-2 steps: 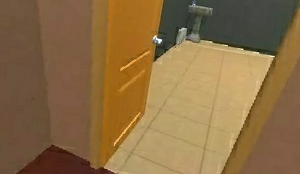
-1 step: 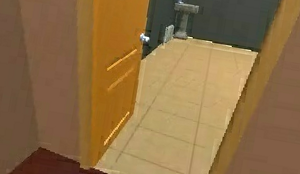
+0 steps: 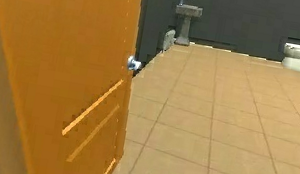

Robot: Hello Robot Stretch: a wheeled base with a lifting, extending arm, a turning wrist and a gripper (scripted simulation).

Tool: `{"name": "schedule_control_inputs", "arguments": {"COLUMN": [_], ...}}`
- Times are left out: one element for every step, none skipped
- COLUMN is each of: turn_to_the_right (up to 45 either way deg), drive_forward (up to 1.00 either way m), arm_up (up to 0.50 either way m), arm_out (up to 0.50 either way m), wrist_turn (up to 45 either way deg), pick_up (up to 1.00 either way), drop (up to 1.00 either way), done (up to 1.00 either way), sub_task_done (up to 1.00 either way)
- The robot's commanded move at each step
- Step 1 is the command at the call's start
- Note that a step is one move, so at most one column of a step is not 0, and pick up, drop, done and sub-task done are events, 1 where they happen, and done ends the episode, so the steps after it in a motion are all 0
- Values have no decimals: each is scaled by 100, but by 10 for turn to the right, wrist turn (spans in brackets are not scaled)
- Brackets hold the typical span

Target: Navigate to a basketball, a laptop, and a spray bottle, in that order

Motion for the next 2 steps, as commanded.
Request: {"name": "schedule_control_inputs", "arguments": {"turn_to_the_right": [120, 0], "drive_forward": [0, 30], "arm_up": [0, 0], "arm_out": [0, 0], "wrist_turn": [0, 0], "pick_up": [0, 0], "drop": [0, 0], "done": [0, 0], "sub_task_done": [0, 0]}}
